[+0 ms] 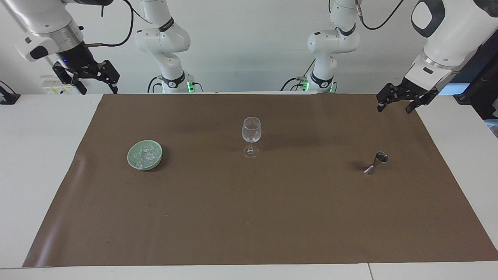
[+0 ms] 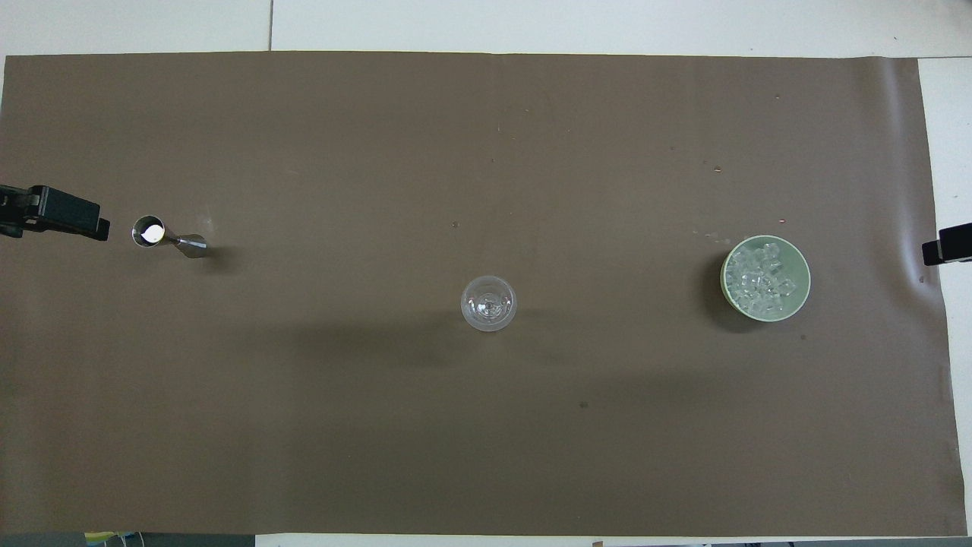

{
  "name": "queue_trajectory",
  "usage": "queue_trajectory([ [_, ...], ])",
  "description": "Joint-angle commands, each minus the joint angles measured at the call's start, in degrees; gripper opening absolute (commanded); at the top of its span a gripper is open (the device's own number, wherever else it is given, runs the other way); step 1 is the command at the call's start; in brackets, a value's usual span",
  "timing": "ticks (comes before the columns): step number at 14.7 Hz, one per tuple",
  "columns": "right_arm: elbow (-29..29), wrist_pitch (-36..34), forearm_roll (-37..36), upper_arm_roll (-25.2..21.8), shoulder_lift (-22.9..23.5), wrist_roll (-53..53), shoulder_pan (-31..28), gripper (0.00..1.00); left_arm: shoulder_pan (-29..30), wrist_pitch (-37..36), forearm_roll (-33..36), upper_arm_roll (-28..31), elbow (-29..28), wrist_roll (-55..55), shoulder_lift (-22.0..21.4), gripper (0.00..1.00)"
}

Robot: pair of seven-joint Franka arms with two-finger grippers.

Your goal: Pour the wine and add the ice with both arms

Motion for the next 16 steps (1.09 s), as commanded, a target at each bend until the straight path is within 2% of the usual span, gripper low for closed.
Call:
queue_trajectory([
  [1,-0.7,0.6,-0.6,0.7,-0.5,1.1,-0.2,1.0,0.3,-1.0,-0.5,0.2,-1.3,0.7,-1.3,1.0],
  [8,-0.8,0.7,-0.6,0.7,-0.5,1.1,-0.2,1.0,1.0,-2.2,-1.0,0.6,-0.5,0.4,-0.2,1.0],
  [10,-0.8,0.7,-0.6,0.7,-0.5,1.1,-0.2,1.0,2.6,-2.5,-3.2,0.7,-0.4,-4.1,1.1,1.0],
  [14,-0.9,0.7,-0.5,0.7,-0.6,1.1,-0.1,1.0,8.0,-3.9,-11.6,0.7,3.8,-19.3,7.7,1.0],
  [16,-1.1,0.7,-0.5,0.7,-0.7,1.2,-0.2,1.0,8.9,-4.0,-14.6,0.9,5.9,-27.2,11.6,1.0],
])
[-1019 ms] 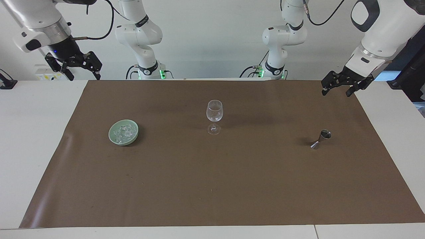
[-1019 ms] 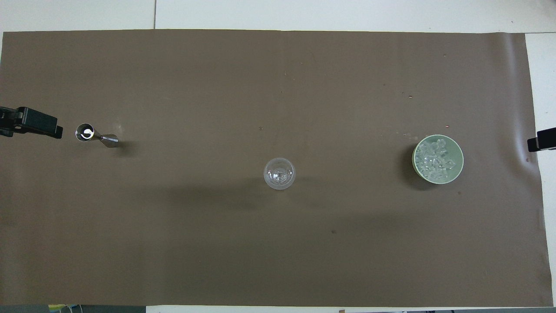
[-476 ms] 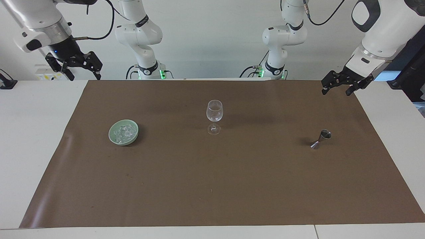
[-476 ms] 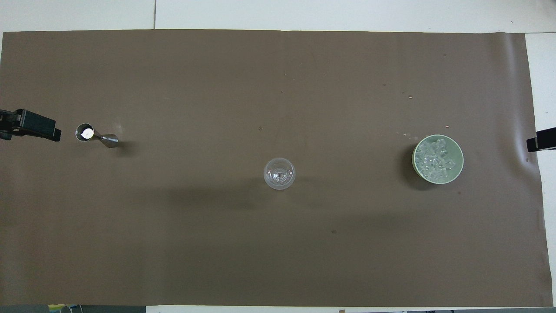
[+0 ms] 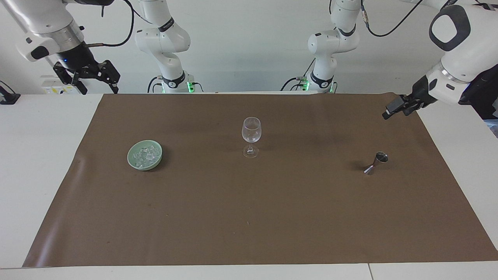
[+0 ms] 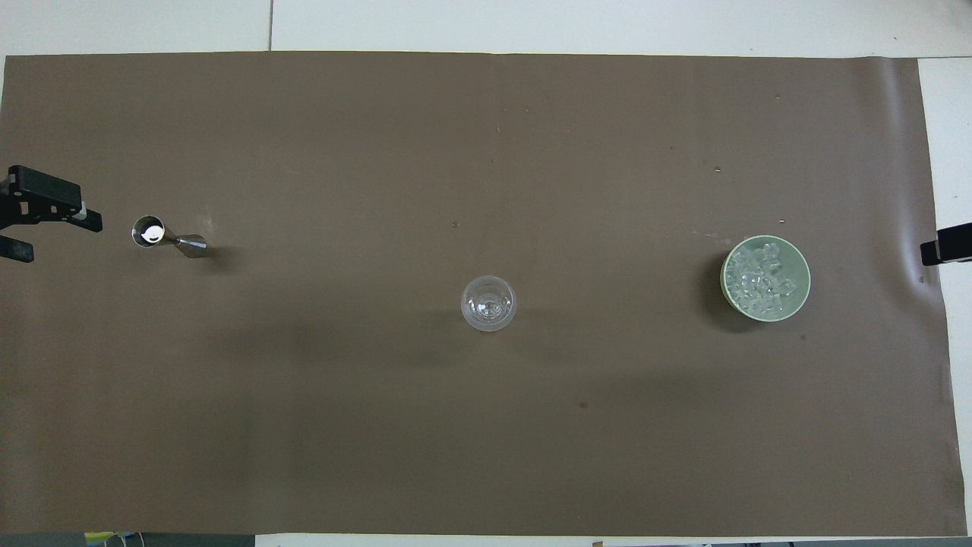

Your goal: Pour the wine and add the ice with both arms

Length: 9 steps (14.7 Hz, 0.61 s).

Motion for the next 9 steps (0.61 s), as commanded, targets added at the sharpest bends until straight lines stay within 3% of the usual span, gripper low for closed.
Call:
queue_trajectory([
  [1,-1.0,0.7,-0.5,0.6,-0.7,1.2,-0.1,1.0,2.2,-1.7,-5.1,0.8,5.2,-11.8,6.8,1.0],
  [9,-1.1,0.6,-0.4,0.6,-0.8,1.1,-0.2,1.0,7.3,8.5,-22.0,4.3,5.9,-34.4,17.8,1.0],
])
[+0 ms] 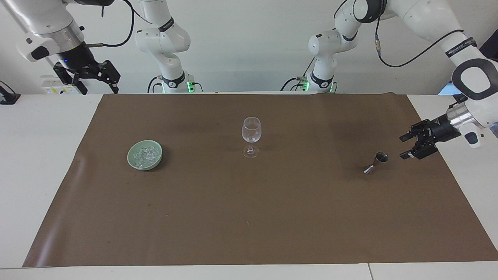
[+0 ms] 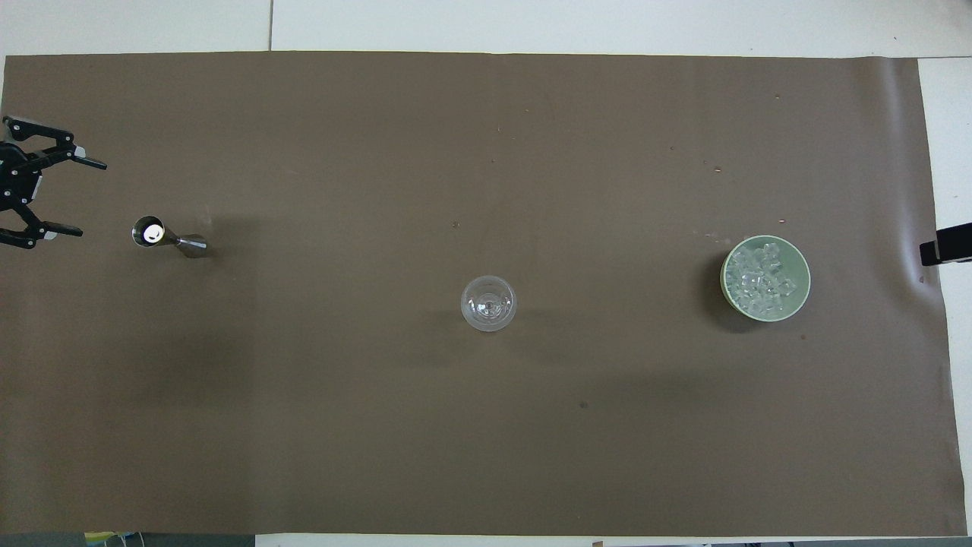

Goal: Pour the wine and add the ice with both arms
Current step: 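Open the left gripper and grasp the small silver jigger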

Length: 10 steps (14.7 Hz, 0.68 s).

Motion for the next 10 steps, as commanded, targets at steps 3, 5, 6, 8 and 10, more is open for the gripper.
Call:
queue_trajectory([
  [3,-1.6,0.5,0.1,0.6,-1.0,1.0,-0.2,1.0,5.3,-0.8,-12.4,0.2,1.5,-3.9,7.3,0.97],
  [5,-1.6,0.4,0.3,0.6,-1.0,0.9,-0.2,1.0,7.0,-2.1,-14.9,0.2,1.2,-3.8,8.8,0.96],
  [6,-1.6,0.4,0.4,0.6,-0.9,0.9,-0.2,1.0,7.3,-2.4,-15.2,0.2,0.2,-3.7,9.0,0.96],
  [8,-1.6,0.3,0.4,0.6,-1.0,0.9,-0.2,1.0,8.4,-3.2,-15.8,0.0,-0.9,-3.6,10.7,0.96],
  [10,-1.6,0.2,0.4,0.6,-1.0,0.8,-0.3,1.0,8.4,-2.7,-17.2,0.0,-4.6,-3.3,10.2,0.96],
])
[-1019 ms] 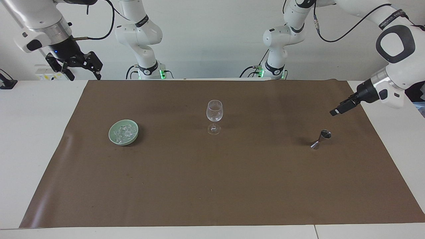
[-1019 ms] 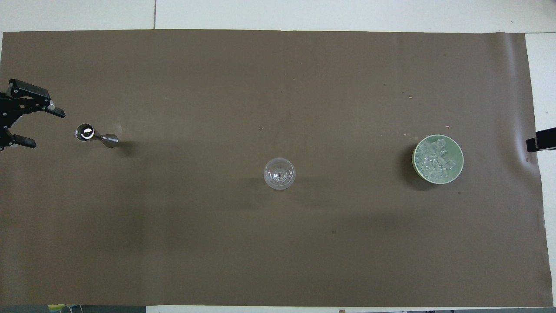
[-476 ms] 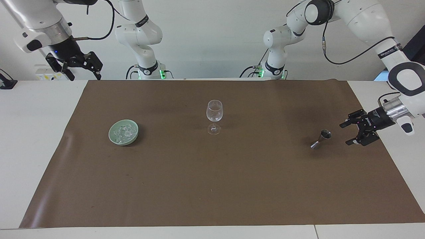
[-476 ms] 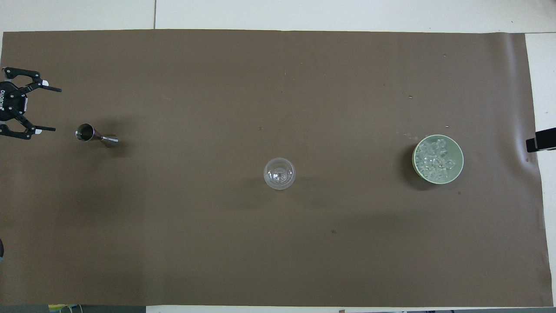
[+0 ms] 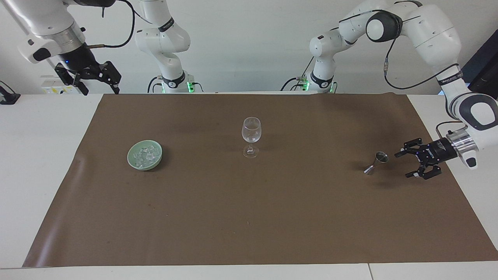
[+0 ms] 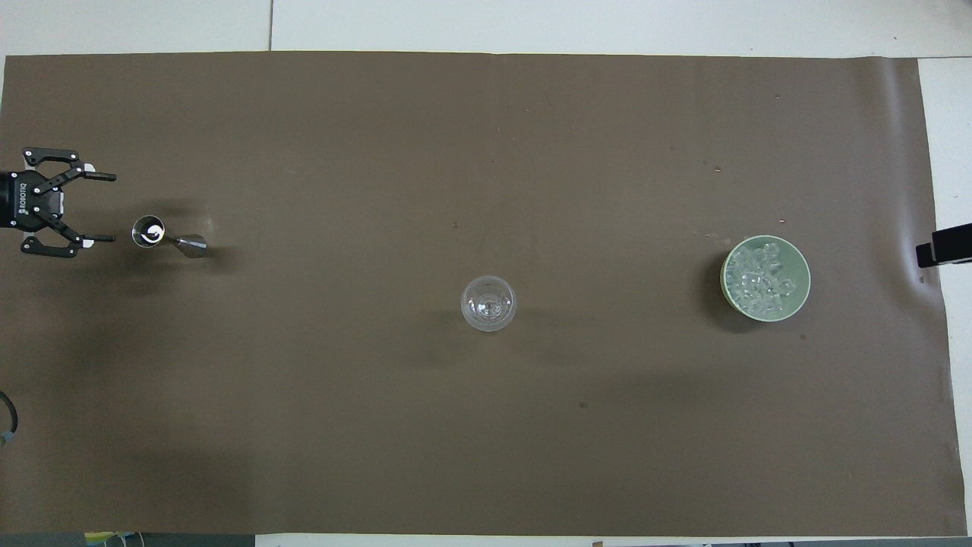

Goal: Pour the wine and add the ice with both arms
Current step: 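Open the left gripper and grasp the small silver jigger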

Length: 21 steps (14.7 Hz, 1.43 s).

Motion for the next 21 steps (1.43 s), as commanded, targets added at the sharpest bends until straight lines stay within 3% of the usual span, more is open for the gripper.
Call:
queue_trajectory([
  [1,-1.2,0.2,0.3,0.5,-1.0,0.9,-0.3,1.0,0.7,0.2,-2.3,-0.3,-6.2,-0.3,-1.5,0.97],
  [3,-1.2,0.1,0.3,0.4,-1.0,0.8,-0.5,1.0,0.6,6.0,-4.1,-0.5,-13.5,4.5,-4.0,1.0],
  [7,-1.2,0.1,0.3,0.4,-1.0,0.8,-0.5,1.0,0.4,7.9,-7.1,-0.4,-19.8,5.7,-6.1,1.0],
  [13,-1.2,0.1,0.3,0.4,-1.0,0.9,-0.5,1.0,-3.4,11.8,-16.5,-0.6,-22.3,5.0,-6.2,1.0],
  [21,-1.2,0.0,0.3,0.4,-1.0,0.8,-0.5,1.0,-0.4,12.1,-18.4,-0.6,-24.5,5.2,-7.2,0.95],
])
